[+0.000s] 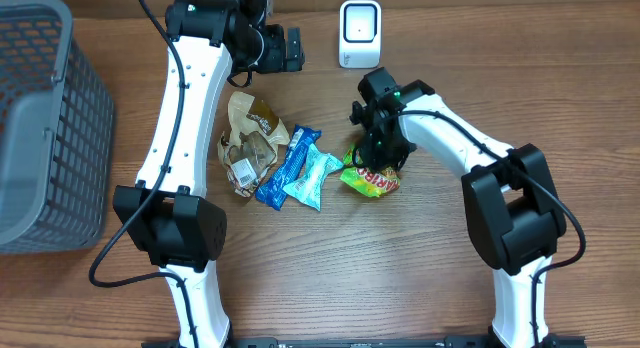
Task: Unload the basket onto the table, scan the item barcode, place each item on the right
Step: 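Lift the Haribo bag up to the white scanner and hold it there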
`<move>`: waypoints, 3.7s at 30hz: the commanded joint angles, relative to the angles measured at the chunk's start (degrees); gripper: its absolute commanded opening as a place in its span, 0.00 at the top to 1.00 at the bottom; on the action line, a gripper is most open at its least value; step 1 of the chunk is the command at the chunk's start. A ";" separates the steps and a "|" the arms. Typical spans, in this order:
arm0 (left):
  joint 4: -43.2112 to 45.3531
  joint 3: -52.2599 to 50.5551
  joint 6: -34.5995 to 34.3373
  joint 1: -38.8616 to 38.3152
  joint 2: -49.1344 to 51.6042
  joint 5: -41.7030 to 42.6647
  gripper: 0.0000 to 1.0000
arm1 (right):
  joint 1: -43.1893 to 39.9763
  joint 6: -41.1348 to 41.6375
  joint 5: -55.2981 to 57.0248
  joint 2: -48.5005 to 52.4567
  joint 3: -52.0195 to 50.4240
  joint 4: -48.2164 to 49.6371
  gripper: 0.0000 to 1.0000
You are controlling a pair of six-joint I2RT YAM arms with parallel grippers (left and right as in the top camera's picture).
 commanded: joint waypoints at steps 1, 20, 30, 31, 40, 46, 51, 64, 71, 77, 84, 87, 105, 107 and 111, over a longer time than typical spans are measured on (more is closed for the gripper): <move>0.17 -0.11 1.31 -0.39 0.50 -0.37 0.00 | -0.85 1.07 -0.52 0.46 10.67 -4.76 0.96; 0.17 -0.11 1.31 -0.39 0.50 -0.35 0.00 | -3.15 17.55 14.80 3.34 32.04 23.47 0.94; 0.17 -0.11 1.31 -0.39 0.50 -0.35 0.00 | -3.23 14.49 14.58 14.45 32.04 24.92 0.97; 0.17 -0.11 1.31 -0.39 0.50 -0.37 0.00 | -3.26 14.49 14.60 14.97 32.04 24.98 0.97; 0.17 -0.11 1.31 -0.39 0.50 -0.37 0.00 | -3.52 12.55 15.26 15.30 32.04 25.64 0.96; 0.17 -0.11 1.31 -0.39 0.50 -0.35 0.00 | -3.52 12.61 15.82 15.28 32.41 27.50 0.96; 0.17 -0.11 1.31 -0.39 0.50 -0.35 0.00 | -3.52 15.21 15.82 15.28 36.30 25.11 0.97; 0.17 -0.11 1.31 -0.39 0.50 -0.35 0.00 | -4.74 46.34 8.98 15.56 46.23 21.53 0.97; 0.17 -0.11 1.31 -0.39 0.50 -0.37 0.00 | -6.73 58.18 0.31 16.79 46.23 21.05 0.96; 0.17 -0.11 1.31 -0.39 0.50 -0.35 0.00 | -6.78 61.35 -5.57 16.79 46.23 21.97 0.96; 0.17 -0.11 1.31 -0.39 0.50 -0.35 0.00 | -6.80 70.12 -8.90 16.83 46.23 21.33 0.97; 0.17 -0.11 1.31 -0.39 0.50 -0.35 0.00 | -6.80 70.25 -8.90 16.90 46.23 20.37 0.97; 0.17 -0.11 1.31 -0.39 0.50 -0.37 0.00 | -9.03 70.05 -12.94 19.82 43.52 22.45 0.96; 0.17 -0.11 1.31 -0.39 0.50 -0.37 0.00 | -9.03 67.49 -12.94 20.87 43.52 23.41 0.97; 0.17 -0.11 1.31 -0.39 0.50 -0.35 0.00 | -9.03 60.08 -15.02 21.38 43.54 25.49 0.96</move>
